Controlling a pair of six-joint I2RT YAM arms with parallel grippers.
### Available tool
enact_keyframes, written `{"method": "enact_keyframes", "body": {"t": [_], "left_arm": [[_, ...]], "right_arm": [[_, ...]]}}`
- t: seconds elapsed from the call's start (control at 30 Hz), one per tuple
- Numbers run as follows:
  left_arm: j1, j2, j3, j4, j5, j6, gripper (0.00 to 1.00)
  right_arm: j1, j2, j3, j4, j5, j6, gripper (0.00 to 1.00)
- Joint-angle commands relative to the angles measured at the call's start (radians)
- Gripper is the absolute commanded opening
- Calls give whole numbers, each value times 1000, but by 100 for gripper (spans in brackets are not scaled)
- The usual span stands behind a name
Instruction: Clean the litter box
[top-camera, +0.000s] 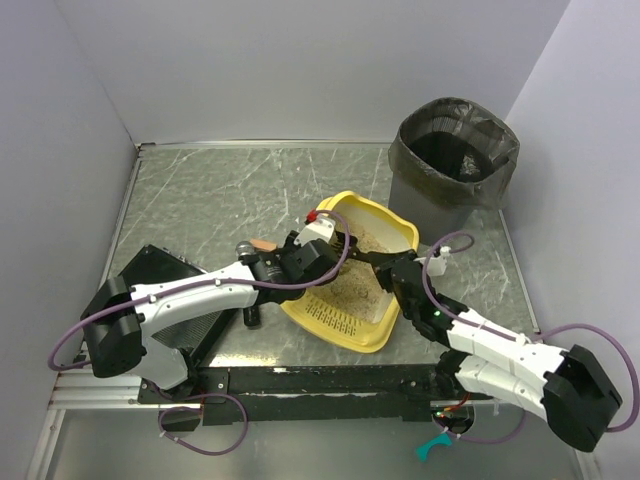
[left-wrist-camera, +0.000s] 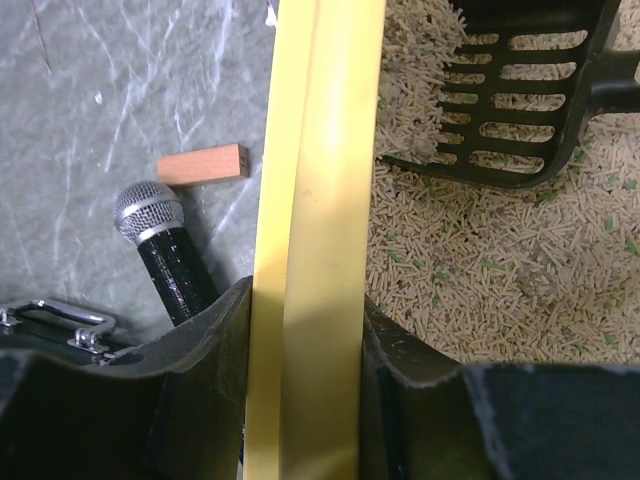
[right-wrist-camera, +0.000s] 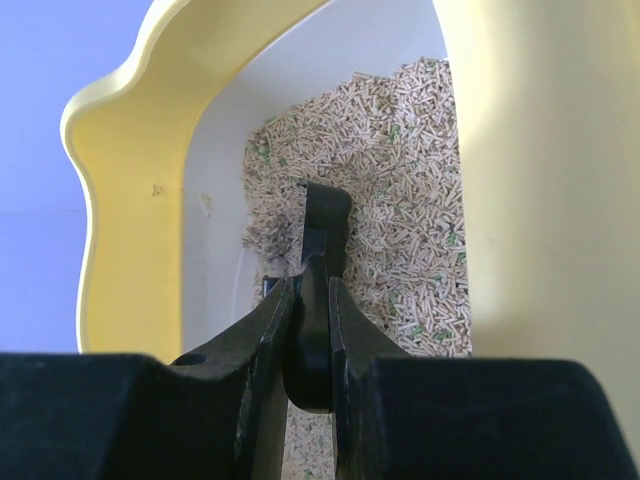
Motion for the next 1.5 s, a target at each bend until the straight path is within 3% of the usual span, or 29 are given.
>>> {"method": "enact_keyframes", "body": {"t": [0.0,0.13,0.33,0.47,0.57,0.6,0.83,1.0,1.1,1.47], "left_arm": [[-40,-100,135,202,-138,38,1],[-61,-81,170,168,-172,40,1],[-75,-65,198,146,-177,12,1],[-78,-69,191,162,-149,11,1],[-78,-72,198,162,-143,8,1],[-80,-75,188,163,-133,0,1],[-66,-66,145,124,-108,-100,1],[3,-81,69,114,-42,-199,1],[39,-98,31,120,-24,-235,1],[92,-137,-115,198,7,-256,1]], "right_arm": [[16,-46,-49,-188,66,21,0],[19,-85,-39,-194,153,45,0],[23,-79,43,-378,276,83,0],[25,-27,-54,-55,177,0,0],[25,63,-80,174,148,-124,0],[25,79,-98,326,122,-228,0],[28,69,-150,502,60,-302,0],[28,-69,-200,495,43,-321,0],[26,-157,-197,397,42,-295,0],[26,-419,-206,196,17,-229,0]]}}
